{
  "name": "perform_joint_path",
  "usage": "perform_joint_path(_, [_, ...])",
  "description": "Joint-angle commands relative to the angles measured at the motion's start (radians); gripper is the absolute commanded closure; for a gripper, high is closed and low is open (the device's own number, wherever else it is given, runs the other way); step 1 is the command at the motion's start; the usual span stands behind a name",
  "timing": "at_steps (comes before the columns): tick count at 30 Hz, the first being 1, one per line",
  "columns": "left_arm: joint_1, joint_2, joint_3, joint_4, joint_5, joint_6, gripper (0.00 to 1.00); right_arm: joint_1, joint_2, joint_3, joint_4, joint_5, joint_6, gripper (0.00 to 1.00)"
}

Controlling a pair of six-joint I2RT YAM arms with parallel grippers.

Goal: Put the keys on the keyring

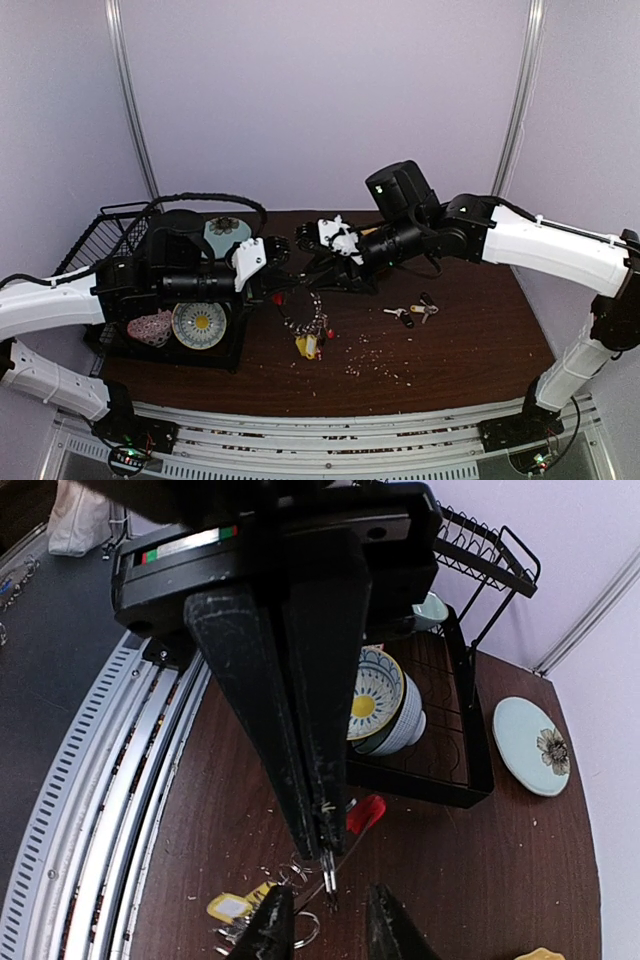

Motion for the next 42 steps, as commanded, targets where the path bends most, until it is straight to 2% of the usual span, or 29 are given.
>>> perform_joint_path(1, [-0.003, 0.003, 0.026, 0.049, -0.004, 0.02, 1.0, 0.0, -0.006, 0.037, -0.001, 0.004, -0.009, 0.76])
perform_joint_path(6, [-0.003, 0.009, 0.031, 0.043, -0.004, 0.024, 1.0, 0.007, -0.005, 0.034, 0.012, 0.023, -0.006, 0.76])
perform_joint_path(8, [-0.003, 0.011, 0.033, 0.042, 0.0, 0.026, 1.0, 0.012, -0.002, 0.036, 0.018, 0.035, -0.002, 0.8])
perform_joint_path(13, [-0.003, 0.016, 0.034, 0.038, 0.012, 0.026, 1.0, 0.013, 0.0, 0.043, 0.019, 0.034, 0.004, 1.0])
perform_joint_path(18, [0.0, 0.007, 0.015, 0.073, -0.007, -0.04, 1.0, 0.014, -0.004, 0.068, 0.016, 0.061, 0.074, 1.0])
perform_joint_path(19, [0.004, -0.002, 0.001, 0.092, -0.012, -0.062, 0.86, 0.013, -0.018, 0.054, 0.043, 0.065, 0.105, 1.0])
perform_joint_path(20, [0.005, -0.013, -0.013, 0.105, -0.003, -0.079, 0.66, 0.014, -0.039, 0.026, 0.087, 0.067, 0.146, 1.0])
perform_joint_path(21, [0.006, -0.027, -0.031, 0.119, 0.014, -0.093, 0.58, 0.013, -0.06, -0.009, 0.149, 0.061, 0.195, 1.0])
perform_joint_path(22, [0.006, -0.042, -0.053, 0.134, 0.035, -0.105, 0.56, 0.012, -0.084, -0.069, 0.218, 0.052, 0.239, 1.0])
perform_joint_path(27, [0.008, -0.105, -0.163, 0.244, -0.013, -0.187, 0.61, 0.012, -0.173, -0.26, 0.564, -0.023, 0.459, 1.0])
perform_joint_path(30, [0.008, -0.104, -0.184, 0.289, -0.042, -0.208, 0.62, 0.015, -0.198, -0.323, 0.679, -0.059, 0.548, 1.0])
perform_joint_path(34, [0.007, -0.074, -0.192, 0.363, 0.023, -0.21, 0.61, 0.019, -0.215, -0.387, 0.814, -0.058, 0.628, 1.0])
perform_joint_path(38, [0.007, -0.04, -0.194, 0.442, 0.046, -0.221, 0.63, 0.034, -0.211, -0.431, 0.912, -0.029, 0.677, 1.0])
perform_joint_path(42, [-0.001, 0.001, -0.208, 0.539, 0.089, -0.242, 0.69, 0.045, -0.203, -0.495, 1.085, 0.047, 0.765, 1.0])
